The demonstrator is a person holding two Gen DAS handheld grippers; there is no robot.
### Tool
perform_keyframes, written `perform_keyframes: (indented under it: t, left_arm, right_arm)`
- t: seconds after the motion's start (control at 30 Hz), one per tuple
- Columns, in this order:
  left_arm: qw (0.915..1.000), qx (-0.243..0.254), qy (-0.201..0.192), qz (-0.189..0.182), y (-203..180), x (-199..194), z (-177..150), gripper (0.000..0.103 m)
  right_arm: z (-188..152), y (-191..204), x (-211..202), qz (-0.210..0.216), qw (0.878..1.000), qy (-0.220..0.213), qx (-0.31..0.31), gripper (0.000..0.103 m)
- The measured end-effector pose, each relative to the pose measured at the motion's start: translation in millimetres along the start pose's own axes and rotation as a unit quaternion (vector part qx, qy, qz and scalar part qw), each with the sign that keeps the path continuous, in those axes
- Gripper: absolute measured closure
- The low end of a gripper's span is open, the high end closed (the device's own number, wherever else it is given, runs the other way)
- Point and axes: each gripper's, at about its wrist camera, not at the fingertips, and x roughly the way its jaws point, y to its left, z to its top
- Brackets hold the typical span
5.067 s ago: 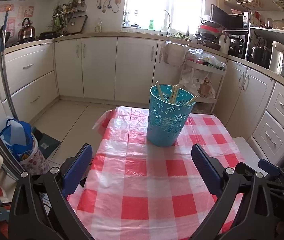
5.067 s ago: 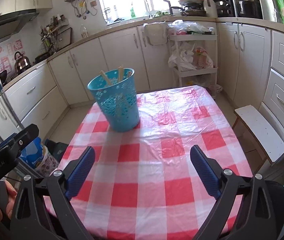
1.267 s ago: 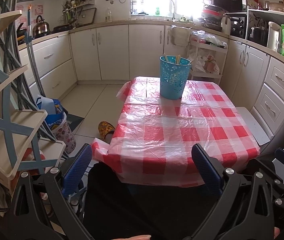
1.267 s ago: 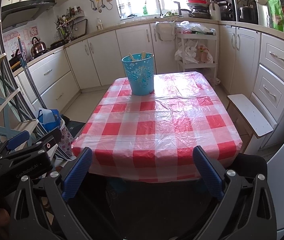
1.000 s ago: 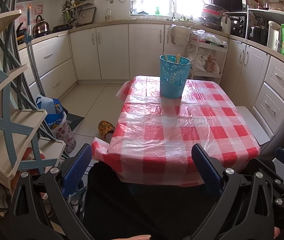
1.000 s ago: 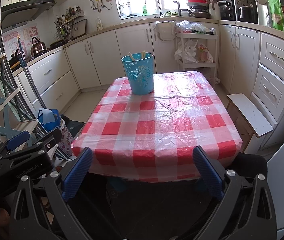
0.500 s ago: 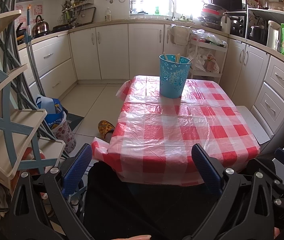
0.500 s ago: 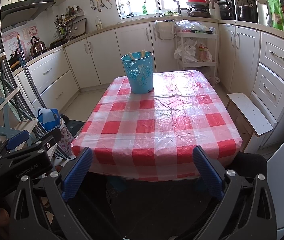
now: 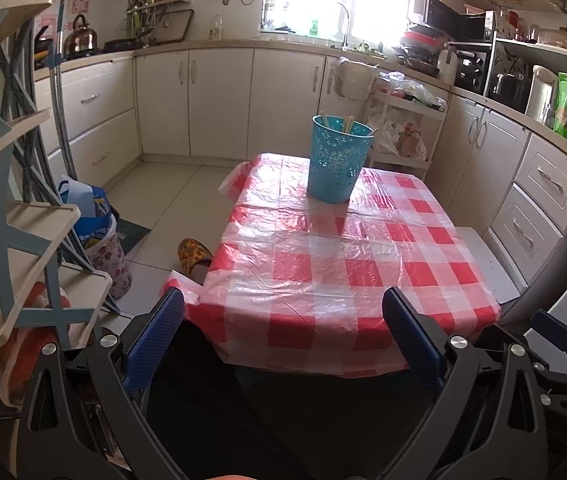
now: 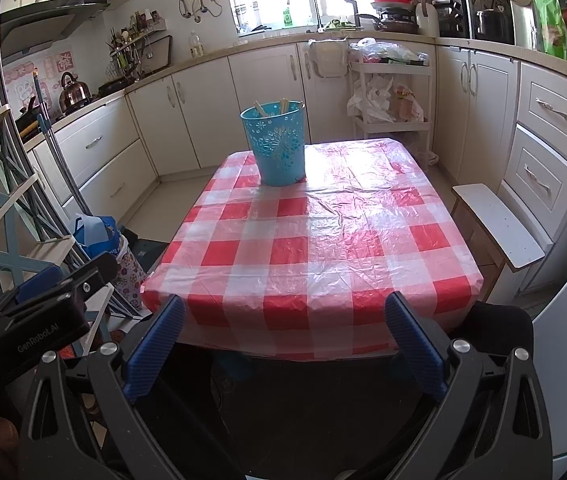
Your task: Organize utensils
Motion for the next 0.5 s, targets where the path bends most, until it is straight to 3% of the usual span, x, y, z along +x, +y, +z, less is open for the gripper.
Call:
perform_keyframes:
  t: [0.1, 0.3, 0.5]
  left_arm:
    - [1.0000, 0.002, 0.001, 0.001, 0.1, -0.4, 1.1, 0.008]
    - [0.9990, -0.004, 0.043, 0.004, 3.2, 13.2, 0.9, 0.008]
    - [0.9993, 0.005, 0.034, 0.017, 0.5, 9.9, 1.1, 0.008]
  right_arm:
    - [-0.1, -0.5, -0.1, 0.000, 1.000, -0.002, -0.001, 0.007]
    - [2.7, -0.2, -2.9, -0.001, 1.000, -0.003, -0.002, 0.007]
    - [4.8, -0.2, -3.1, 0.000, 1.000, 0.000, -0.002, 0.007]
